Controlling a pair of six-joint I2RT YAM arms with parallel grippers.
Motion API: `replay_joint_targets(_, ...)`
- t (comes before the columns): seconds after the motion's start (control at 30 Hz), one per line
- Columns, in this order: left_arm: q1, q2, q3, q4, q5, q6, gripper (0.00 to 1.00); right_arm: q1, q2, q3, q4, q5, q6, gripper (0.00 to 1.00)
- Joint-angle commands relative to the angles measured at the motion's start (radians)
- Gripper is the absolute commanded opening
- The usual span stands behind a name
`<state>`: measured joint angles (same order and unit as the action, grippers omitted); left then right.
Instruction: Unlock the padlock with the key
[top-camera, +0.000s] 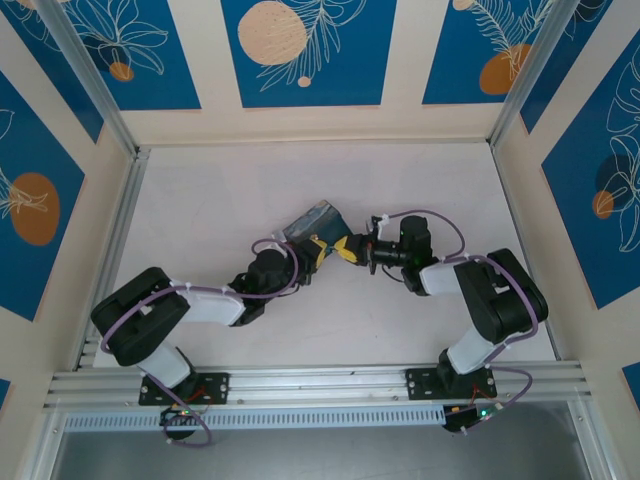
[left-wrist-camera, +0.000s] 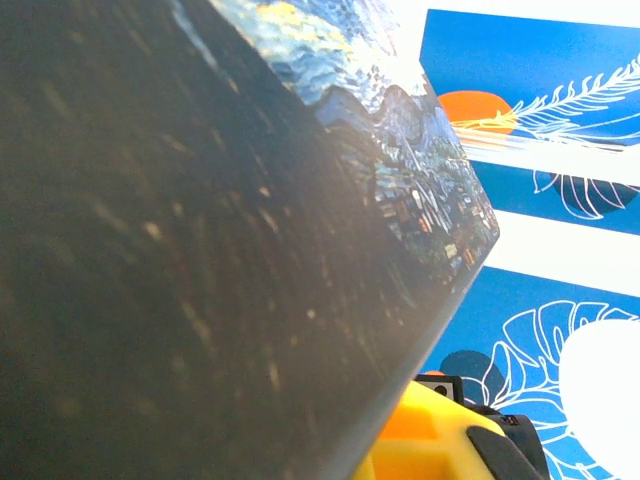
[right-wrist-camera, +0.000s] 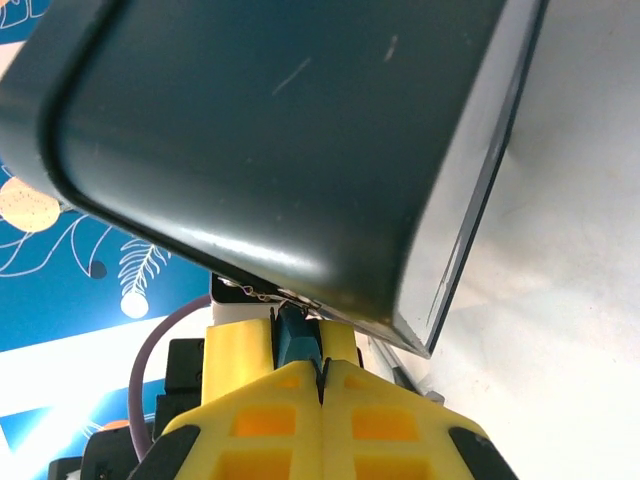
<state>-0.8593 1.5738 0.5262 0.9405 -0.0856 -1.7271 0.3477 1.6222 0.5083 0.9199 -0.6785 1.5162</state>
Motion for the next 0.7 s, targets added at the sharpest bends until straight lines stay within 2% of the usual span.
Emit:
replay_joint_targets(0.0, -0.035, -0.016, 0.044, 0.066, 0.122, 0.019, 0.0, 0.049, 0.025, 0.047, 0.015, -0.008, 0.043, 0.0)
replay_joint_targets(0.23, -0.05, 0.015, 0.064, 0.072, 0.141, 0.018, 0.0, 0.106, 0.025, 0.127, -0.087, 0.005, -0.025, 0.0)
replay_joint_targets(0.43, -0.055, 0.025, 0.043, 0.066, 0.133, 0.018, 0.0, 0.101, 0.025, 0.132, -0.143, 0.001, -0.081, 0.0)
replay_joint_targets(0.5, -0.055, 0.025, 0.03, 0.056, 0.119, 0.023, 0.0, 0.092, 0.021, 0.122, -0.146, 0.0, -0.091, 0.1)
replay_joint_targets(0.57, -0.055, 0.026, 0.014, 0.049, 0.1, 0.031, 0.0, 0.083, 0.014, 0.11, -0.149, -0.003, -0.105, 0.3)
replay_joint_targets(0.67, -0.054, 0.036, -0.015, 0.056, 0.066, 0.034, 0.0, 0.066, -0.011, 0.091, -0.193, 0.002, -0.142, 0.53)
